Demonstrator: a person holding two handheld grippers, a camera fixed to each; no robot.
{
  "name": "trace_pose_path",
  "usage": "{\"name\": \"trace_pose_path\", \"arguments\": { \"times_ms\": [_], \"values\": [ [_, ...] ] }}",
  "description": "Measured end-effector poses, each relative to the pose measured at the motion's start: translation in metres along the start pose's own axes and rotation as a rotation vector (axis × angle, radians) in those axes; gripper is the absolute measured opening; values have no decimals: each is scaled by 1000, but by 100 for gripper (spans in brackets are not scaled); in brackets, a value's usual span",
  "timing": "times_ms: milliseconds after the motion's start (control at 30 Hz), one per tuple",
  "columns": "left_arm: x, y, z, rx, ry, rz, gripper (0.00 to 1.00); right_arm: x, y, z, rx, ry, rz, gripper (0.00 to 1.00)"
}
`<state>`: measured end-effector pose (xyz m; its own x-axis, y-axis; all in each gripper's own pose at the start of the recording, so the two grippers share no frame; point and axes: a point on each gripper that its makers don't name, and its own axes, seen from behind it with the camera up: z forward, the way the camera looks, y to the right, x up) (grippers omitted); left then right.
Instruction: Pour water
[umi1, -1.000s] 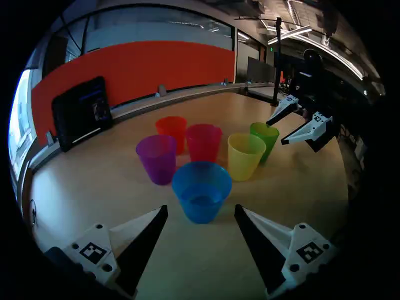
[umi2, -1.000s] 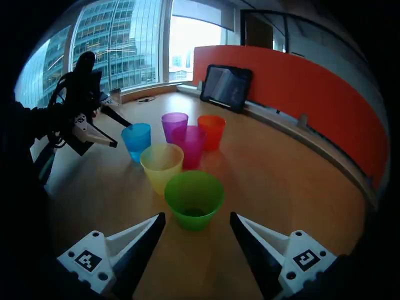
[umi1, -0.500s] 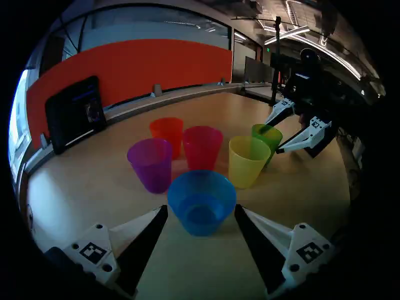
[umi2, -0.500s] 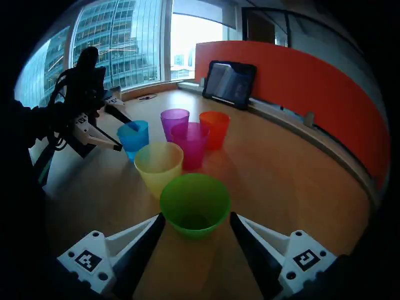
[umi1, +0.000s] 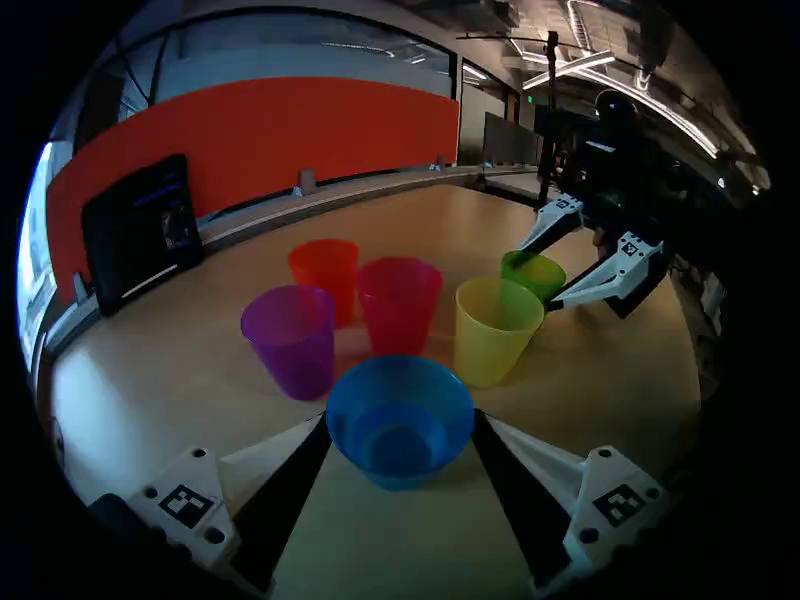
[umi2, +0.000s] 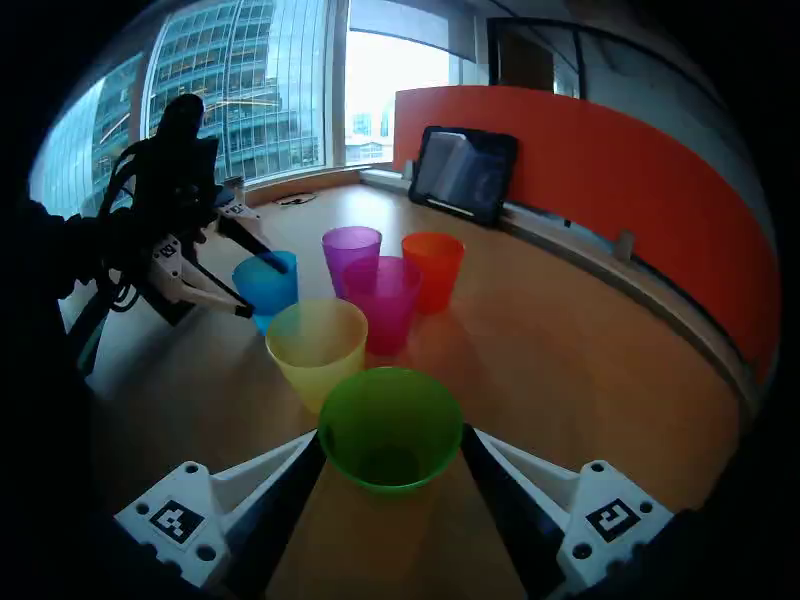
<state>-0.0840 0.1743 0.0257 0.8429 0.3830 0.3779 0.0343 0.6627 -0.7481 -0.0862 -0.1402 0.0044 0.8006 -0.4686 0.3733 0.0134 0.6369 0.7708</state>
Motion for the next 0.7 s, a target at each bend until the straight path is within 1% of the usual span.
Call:
{"name": "trace_pose_path", "arguments": {
  "times_ms": [133,200,267,333,700],
  "values": [
    [1,1,0,-7,0,-4,100,0,1,1,-1,-1,-1,100],
    [1,1,0,-8,0,-6,97,1,1,1,-2,-1,-2,100],
    [1,0,1,-5,-1,-7,89,1,1,1,-2,-1,-3,100],
    [1,0,1,-2,-3,-3,87,1,1,1,-2,0,-3,100],
    [1,1,1,-1,-7,19,86,4,0,2,-3,3,-7,100]
  ]
}}
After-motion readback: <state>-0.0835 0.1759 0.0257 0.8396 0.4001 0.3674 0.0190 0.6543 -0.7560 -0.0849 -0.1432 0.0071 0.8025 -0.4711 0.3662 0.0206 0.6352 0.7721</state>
